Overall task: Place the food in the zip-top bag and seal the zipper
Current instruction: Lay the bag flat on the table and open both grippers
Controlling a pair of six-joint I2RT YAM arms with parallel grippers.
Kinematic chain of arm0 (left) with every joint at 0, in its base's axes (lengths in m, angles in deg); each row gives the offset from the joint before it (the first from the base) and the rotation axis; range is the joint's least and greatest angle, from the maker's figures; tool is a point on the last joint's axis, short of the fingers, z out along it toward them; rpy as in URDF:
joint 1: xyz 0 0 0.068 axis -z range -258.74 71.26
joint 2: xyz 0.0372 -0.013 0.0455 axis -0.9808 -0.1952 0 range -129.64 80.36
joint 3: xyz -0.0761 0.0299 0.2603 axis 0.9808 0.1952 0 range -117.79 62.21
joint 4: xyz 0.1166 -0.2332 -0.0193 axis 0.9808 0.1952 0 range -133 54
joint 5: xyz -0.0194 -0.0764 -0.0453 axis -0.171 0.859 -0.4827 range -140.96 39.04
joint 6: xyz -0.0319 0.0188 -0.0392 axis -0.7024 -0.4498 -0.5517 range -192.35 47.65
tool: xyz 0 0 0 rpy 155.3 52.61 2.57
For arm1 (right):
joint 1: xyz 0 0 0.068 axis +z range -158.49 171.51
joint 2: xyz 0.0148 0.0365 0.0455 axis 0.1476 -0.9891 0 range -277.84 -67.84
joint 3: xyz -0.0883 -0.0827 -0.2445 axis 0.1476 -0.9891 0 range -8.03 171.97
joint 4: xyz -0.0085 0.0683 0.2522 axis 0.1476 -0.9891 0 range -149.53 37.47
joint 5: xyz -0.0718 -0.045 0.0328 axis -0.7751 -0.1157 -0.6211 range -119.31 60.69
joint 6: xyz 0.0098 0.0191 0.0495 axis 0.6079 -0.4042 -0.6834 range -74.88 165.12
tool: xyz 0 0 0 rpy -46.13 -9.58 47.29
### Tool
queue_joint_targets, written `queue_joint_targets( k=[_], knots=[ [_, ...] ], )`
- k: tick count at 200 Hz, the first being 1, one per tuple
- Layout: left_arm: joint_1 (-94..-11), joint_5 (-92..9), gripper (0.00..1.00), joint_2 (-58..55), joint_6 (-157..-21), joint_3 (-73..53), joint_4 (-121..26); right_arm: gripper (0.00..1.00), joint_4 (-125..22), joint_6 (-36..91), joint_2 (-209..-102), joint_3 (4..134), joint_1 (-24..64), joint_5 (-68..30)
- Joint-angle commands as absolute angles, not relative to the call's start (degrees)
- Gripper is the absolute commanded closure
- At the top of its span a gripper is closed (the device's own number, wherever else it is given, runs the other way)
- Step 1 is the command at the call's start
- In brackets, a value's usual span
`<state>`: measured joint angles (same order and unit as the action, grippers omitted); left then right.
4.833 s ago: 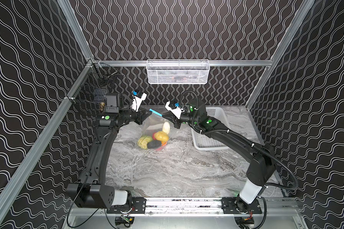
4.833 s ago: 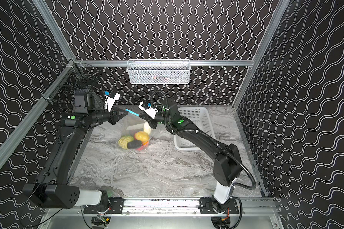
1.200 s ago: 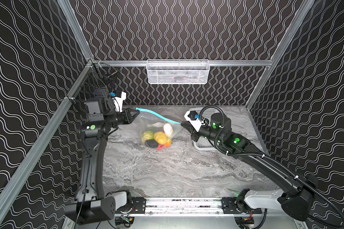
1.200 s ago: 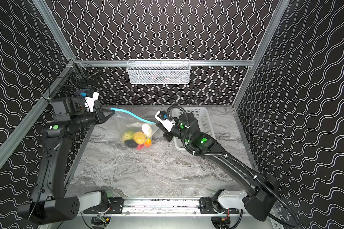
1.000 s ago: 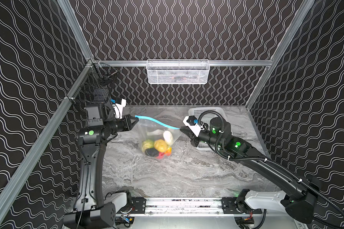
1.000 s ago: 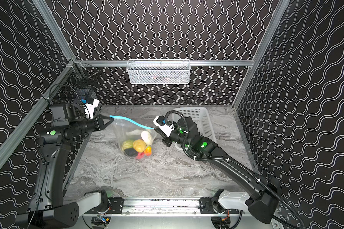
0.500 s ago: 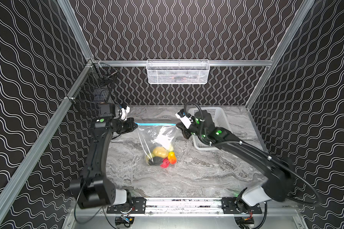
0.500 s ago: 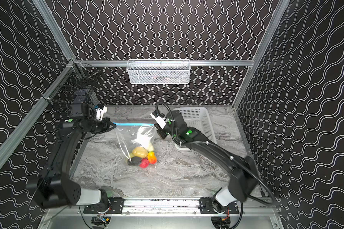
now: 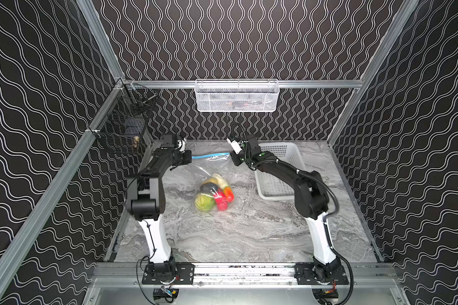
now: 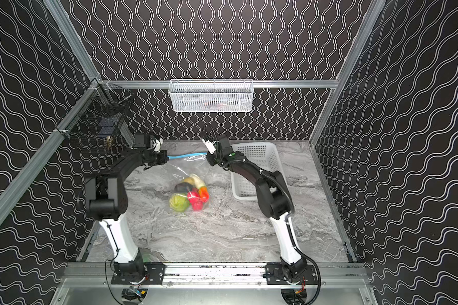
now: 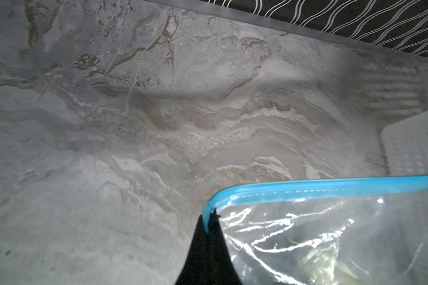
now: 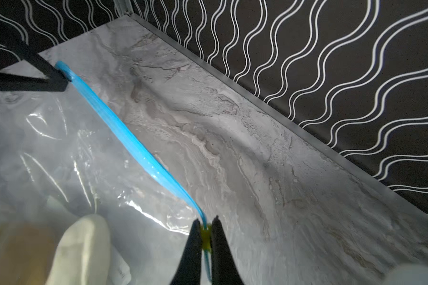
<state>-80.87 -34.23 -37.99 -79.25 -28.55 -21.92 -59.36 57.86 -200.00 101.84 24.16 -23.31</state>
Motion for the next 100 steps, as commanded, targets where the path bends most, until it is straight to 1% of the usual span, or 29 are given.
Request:
queue_joint_targets(
  k=[1,30,49,58,65,70,78,81,88,100],
  knots=[
    [-80.9,-37.7,1.00,-41.9,-78.0,-29.1,-27.3,1.00,-56.9,56.5,-205.1,107.1,24.0,-22.5],
    [-80.9,-37.3,1.00,-44.8,-77.6,-28.4,-30.3,1.00,-56.4,55.1,-210.3,113.1,23.9,-21.7],
    [-81.0,-37.1,1.00,-44.9,-77.5,-28.9,-30.3,1.00,-55.0,54.4,-210.4,112.9,23.9,-21.4],
    [-81.0,-36.9,0.92,-44.5,-77.5,-29.0,-30.2,0.99,-53.9,54.0,-209.5,111.7,23.9,-21.5],
    [-81.1,-36.6,0.83,-44.1,-77.5,-28.9,-30.2,0.92,-53.2,53.7,-208.8,110.4,23.8,-21.3],
    [-81.1,-36.4,0.75,-43.8,-77.5,-28.9,-30.1,0.85,-52.9,53.6,-208.1,109.7,23.8,-21.1],
    [-81.1,-36.1,0.65,-43.1,-77.4,-29.1,-29.8,0.73,-52.6,53.3,-207.1,108.7,23.8,-20.8],
    [-81.1,-36.1,0.61,-42.8,-77.4,-29.1,-29.5,0.66,-52.5,53.2,-206.7,108.4,23.8,-20.7],
    [-81.1,-36.3,0.54,-42.2,-77.5,-29.3,-29.0,0.54,-52.5,52.8,-205.7,107.7,23.8,-20.5],
    [-81.1,-36.8,0.43,-41.3,-77.3,-30.0,-27.6,0.45,-52.1,52.2,-204.0,106.4,23.8,-20.1]
  ],
)
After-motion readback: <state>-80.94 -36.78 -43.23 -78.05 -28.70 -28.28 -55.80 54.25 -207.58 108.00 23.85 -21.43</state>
